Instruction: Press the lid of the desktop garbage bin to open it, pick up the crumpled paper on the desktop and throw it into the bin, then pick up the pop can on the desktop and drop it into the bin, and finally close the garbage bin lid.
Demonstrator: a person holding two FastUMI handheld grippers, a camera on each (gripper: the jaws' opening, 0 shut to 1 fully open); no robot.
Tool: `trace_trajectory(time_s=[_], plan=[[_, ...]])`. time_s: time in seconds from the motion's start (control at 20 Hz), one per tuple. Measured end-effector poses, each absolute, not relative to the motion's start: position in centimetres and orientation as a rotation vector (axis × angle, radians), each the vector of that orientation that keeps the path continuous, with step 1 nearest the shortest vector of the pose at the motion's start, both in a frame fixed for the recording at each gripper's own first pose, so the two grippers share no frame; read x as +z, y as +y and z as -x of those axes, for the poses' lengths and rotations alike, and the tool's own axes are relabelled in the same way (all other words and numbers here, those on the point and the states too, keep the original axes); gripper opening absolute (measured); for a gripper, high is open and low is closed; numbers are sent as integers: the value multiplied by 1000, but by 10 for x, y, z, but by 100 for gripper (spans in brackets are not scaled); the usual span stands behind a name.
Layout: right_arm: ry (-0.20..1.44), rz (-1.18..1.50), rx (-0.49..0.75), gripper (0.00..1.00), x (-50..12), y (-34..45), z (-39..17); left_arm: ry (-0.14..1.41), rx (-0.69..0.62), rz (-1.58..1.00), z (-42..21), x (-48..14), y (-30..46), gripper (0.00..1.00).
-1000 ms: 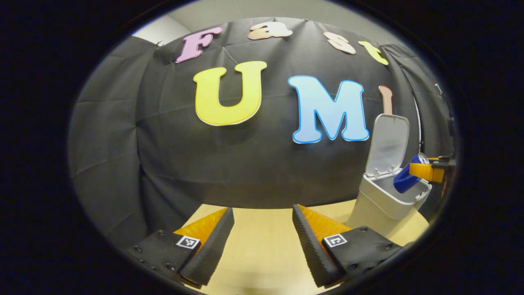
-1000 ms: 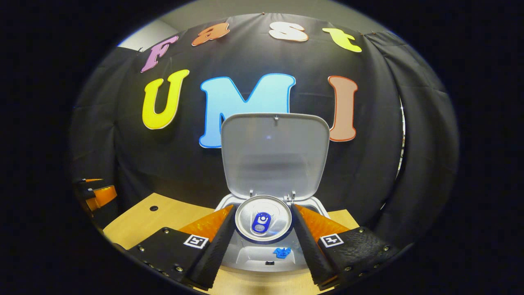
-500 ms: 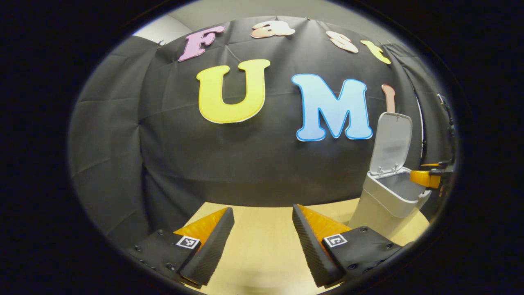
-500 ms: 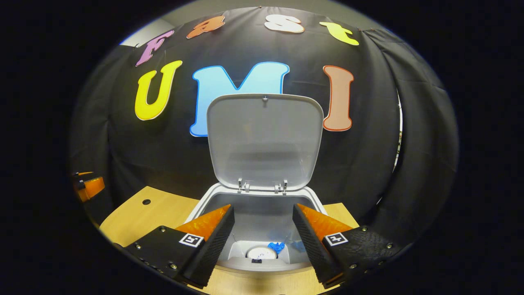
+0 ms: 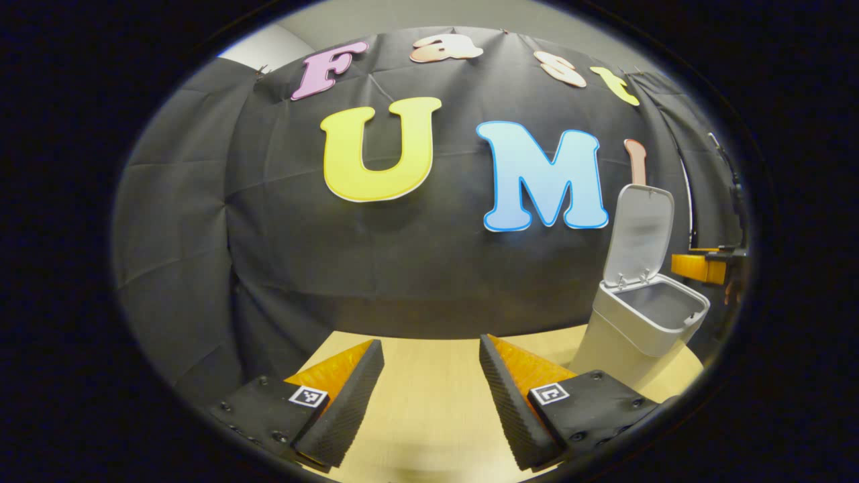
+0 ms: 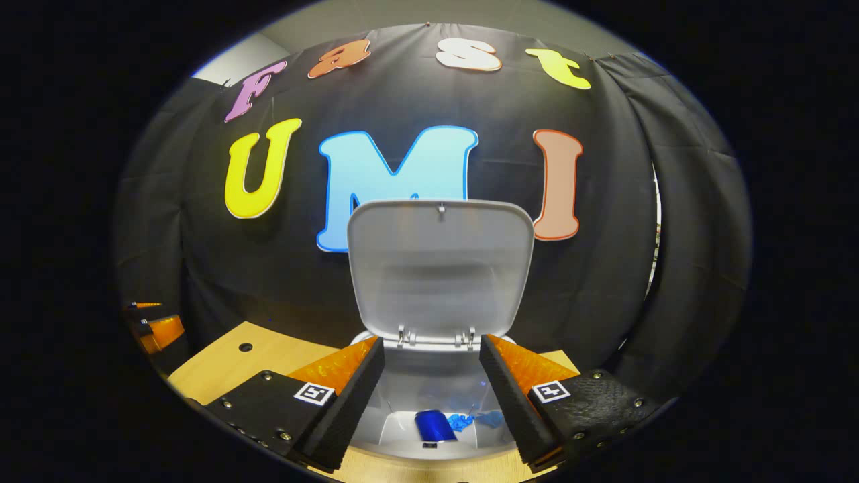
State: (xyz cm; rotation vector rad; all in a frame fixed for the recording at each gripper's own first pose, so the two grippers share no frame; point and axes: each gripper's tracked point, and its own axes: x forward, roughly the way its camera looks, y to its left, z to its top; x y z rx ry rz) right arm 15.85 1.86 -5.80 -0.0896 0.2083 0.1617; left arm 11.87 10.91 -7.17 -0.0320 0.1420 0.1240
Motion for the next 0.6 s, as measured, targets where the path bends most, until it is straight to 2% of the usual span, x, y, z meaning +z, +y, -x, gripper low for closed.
trace_trajectory(time_s=[0.6], plan=[[7, 113, 156, 91, 49, 34, -207, 150, 123, 46, -120, -76, 111, 94]])
